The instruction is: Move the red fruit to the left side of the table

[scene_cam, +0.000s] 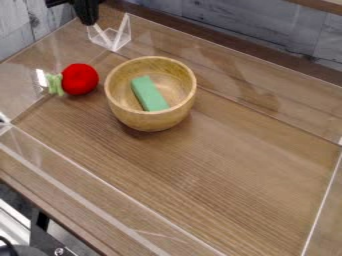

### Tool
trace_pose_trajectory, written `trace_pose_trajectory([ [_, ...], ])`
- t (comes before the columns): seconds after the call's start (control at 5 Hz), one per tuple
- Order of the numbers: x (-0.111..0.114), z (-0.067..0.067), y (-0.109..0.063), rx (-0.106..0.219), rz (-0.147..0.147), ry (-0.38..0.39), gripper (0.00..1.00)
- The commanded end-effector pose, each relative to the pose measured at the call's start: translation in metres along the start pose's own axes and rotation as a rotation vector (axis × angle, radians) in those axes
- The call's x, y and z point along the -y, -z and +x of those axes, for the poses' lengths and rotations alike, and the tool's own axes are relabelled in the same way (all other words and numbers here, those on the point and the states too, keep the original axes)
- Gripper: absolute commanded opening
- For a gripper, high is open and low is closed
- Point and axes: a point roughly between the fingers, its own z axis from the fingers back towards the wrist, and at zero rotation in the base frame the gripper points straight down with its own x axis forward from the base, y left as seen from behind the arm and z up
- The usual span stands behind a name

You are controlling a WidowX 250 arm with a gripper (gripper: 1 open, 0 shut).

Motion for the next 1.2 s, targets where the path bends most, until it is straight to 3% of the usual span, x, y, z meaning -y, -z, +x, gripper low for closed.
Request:
trace_pose_trajectory([
  [0.0,0.005,0.010,-0.016,0.062,-0.008,-0.019,0.00],
  [0.2,0.012,0.011,-0.012,0.065,0.005,-0.028,0.00],
  [0.6,-0.001,0.000,0.004,0.074,0.034,-0.036,0.00],
  [0.8,-0.007,-0.006,0.006,0.075,0.048,-0.041,1.00],
  [1.0,-0.011,-0.007,0.003,0.074,0.062,-0.070,1.00],
])
